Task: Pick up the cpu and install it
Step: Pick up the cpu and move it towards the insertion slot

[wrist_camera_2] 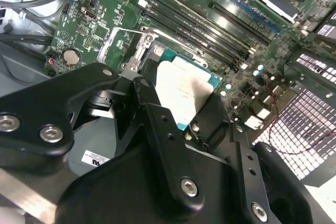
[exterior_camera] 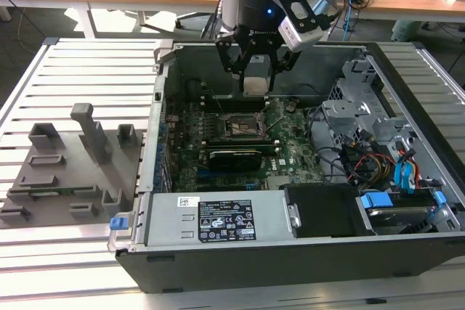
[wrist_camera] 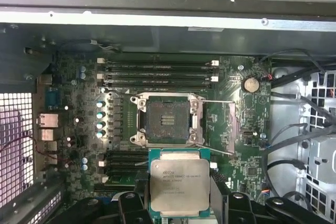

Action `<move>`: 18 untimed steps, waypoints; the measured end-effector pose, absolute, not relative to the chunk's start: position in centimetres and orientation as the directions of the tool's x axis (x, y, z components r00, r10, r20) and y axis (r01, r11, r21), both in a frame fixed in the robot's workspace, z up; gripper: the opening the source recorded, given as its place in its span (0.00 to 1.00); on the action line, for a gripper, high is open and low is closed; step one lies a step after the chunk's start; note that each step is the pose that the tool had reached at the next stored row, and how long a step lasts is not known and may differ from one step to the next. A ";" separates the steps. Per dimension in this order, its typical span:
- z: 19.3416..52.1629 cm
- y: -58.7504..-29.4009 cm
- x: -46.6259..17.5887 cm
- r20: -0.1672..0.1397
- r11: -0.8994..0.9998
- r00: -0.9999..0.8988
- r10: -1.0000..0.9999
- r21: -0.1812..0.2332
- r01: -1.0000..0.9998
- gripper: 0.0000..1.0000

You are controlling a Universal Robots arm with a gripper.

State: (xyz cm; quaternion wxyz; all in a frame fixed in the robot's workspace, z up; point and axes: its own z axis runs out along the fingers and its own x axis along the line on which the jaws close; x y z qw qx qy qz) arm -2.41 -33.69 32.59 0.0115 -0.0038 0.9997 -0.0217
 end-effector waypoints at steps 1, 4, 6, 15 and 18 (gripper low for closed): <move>32.4 -33.6 -2.4 -0.023 0.999 -1.000 -0.008 -0.043 -0.007 0.54; 31.3 -33.0 -2.4 -0.023 0.999 -1.000 -0.008 -0.043 -0.007 0.54; 30.9 -32.8 -2.4 -0.023 0.999 -1.000 -0.008 -0.043 -0.007 0.54; 29.3 -32.1 -2.3 -0.023 0.999 -1.000 -0.008 -0.044 -0.007 0.54; 29.3 -32.1 -2.3 -0.023 0.999 -1.000 -0.008 -0.044 -0.007 0.54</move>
